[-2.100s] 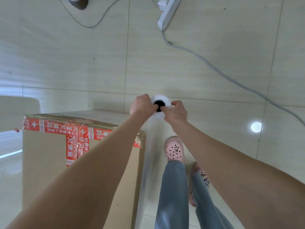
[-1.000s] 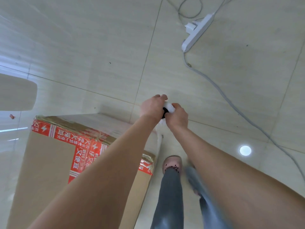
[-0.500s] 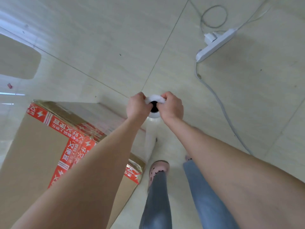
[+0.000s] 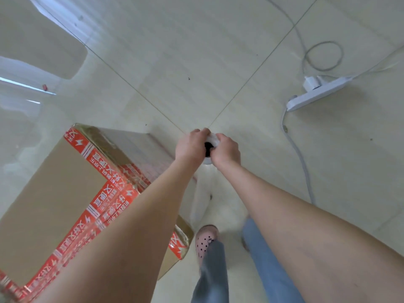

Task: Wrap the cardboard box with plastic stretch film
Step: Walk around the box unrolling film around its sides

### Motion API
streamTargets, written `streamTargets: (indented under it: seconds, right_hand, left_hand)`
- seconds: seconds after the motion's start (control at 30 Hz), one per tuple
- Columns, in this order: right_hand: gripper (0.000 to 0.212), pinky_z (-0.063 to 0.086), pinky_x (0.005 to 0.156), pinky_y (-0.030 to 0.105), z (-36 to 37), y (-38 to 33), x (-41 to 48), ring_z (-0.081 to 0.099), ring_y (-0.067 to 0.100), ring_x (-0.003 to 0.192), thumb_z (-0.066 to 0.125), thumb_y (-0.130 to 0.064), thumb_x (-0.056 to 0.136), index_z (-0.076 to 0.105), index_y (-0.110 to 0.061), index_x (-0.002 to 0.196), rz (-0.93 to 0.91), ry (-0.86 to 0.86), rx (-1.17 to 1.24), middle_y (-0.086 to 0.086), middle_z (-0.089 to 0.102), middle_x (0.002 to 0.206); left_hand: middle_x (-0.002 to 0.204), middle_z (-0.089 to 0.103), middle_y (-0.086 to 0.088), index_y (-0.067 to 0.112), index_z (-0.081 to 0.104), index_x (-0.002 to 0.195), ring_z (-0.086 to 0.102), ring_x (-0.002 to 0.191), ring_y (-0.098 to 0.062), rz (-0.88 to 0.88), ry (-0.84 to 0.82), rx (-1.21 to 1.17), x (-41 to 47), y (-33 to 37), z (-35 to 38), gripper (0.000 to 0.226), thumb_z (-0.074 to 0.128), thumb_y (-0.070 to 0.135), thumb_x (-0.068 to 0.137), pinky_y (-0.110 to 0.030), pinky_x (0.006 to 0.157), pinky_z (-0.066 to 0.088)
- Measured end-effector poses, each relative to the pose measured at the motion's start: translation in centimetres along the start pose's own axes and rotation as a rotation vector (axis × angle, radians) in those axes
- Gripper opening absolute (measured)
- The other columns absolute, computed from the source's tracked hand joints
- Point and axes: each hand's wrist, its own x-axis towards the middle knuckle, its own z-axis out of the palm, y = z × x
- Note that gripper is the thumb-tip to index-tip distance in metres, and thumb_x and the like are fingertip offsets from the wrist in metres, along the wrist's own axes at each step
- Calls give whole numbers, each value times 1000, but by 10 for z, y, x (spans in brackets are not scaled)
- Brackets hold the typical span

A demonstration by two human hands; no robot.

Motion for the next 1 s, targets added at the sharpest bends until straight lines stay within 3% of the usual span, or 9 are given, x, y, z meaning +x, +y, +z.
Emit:
streamTargets:
  seconds: [0.23,0.37,0.47,0.6,0.73,0.83,1.0]
  right_hand:
    - [16,44,66,31,4,-7,5,59,31,83,47,-14,82,61,-17,88,-20,-22,-58,7,66,93]
    - [12,35,56,27,10,-14,8,53,30,72,45,-18,83,57,-17,79,-45,-57,-133,2,60,76]
    - [12,36,60,29,10,-25,15,52,30,73,48,-13,78,58,-17,83,-95,-17,-241,7,62,82]
    - [26,36,61,29,10,-49,28,59,34,85,49,-10,77,64,-21,96,-119,52,-335,9,65,92]
    - [18,39,64,28,12,-69,42,61,28,88,57,-19,80,65,-23,95,-140,73,-257,2,68,95]
    - [22,40,68,28,19,-79,46,61,23,92,63,-29,80,61,-21,100,-129,73,-158,-2,67,100]
    - [40,37,73,26,39,-98,57,58,26,102,63,-36,84,53,-18,119,-19,-35,-95,5,63,113]
  left_hand:
    - [111,61,-9,16,60,112,59,101,-31,-60,-84,78,16,-1,-10,29,50,11,85,-31,69,41]
    - [105,61,-10,11,58,101,61,95,-31,-24,-118,199,25,-11,-9,20,49,5,84,-31,64,40]
    - [98,62,-11,11,55,96,62,89,-32,-11,-86,171,35,-19,-15,15,49,7,83,-31,60,37]
    - [91,60,-11,14,49,82,60,87,-32,-118,-47,-27,47,-31,-26,6,52,10,79,-30,60,37]
    - [81,54,-6,12,50,80,56,80,-28,-309,-2,-250,55,-50,-33,4,53,13,77,-28,59,38]
    - [82,54,-6,11,49,81,52,79,-26,-446,55,-382,56,-61,-37,12,58,18,76,-28,62,38]
    - [91,68,-16,2,62,95,67,87,-32,-660,41,-636,61,-84,-47,38,57,35,79,-36,78,56]
